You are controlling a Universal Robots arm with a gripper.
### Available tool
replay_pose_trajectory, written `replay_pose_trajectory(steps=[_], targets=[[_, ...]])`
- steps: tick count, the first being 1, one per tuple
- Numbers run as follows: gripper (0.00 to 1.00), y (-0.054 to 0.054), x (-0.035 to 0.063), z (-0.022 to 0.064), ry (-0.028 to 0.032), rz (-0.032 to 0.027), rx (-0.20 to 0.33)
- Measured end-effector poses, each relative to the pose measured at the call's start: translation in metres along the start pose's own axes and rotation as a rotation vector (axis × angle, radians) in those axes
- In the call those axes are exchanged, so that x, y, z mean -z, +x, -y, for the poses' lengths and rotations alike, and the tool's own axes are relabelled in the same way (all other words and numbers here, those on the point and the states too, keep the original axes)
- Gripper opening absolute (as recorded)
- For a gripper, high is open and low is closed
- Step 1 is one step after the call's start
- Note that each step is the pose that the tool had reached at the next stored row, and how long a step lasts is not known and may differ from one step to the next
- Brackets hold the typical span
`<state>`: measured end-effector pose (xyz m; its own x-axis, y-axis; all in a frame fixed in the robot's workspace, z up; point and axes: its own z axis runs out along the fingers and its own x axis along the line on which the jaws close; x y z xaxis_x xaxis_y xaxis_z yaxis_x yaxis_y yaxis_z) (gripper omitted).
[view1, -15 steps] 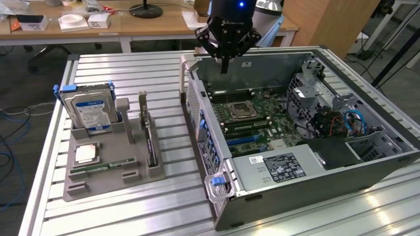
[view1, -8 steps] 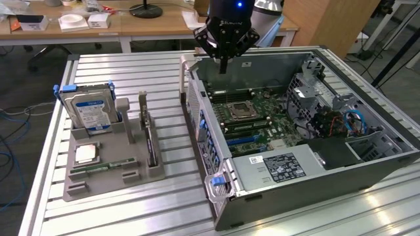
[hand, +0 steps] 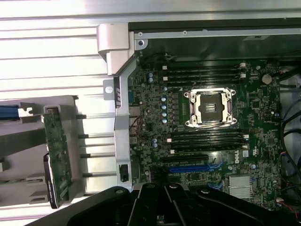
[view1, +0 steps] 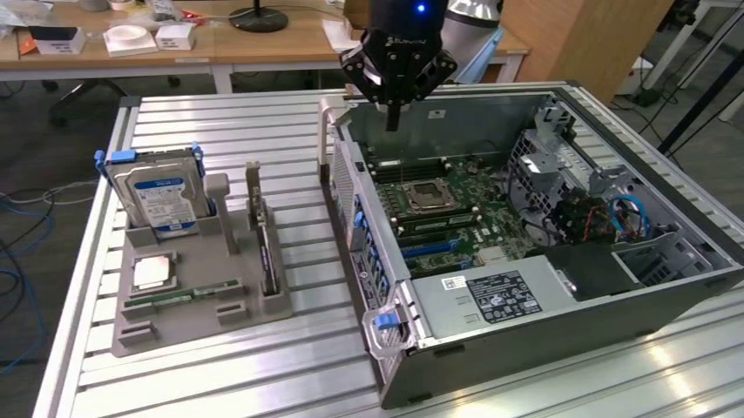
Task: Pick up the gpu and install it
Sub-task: 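Reach for the gpu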
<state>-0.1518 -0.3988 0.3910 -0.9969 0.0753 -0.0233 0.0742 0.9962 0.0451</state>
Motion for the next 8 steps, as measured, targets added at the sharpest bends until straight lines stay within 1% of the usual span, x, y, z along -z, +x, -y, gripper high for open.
replay_pose_trajectory(steps=[8], targets=[[0.11,0.0018,-0.0001,0.0002,0.0,0.0,0.0]])
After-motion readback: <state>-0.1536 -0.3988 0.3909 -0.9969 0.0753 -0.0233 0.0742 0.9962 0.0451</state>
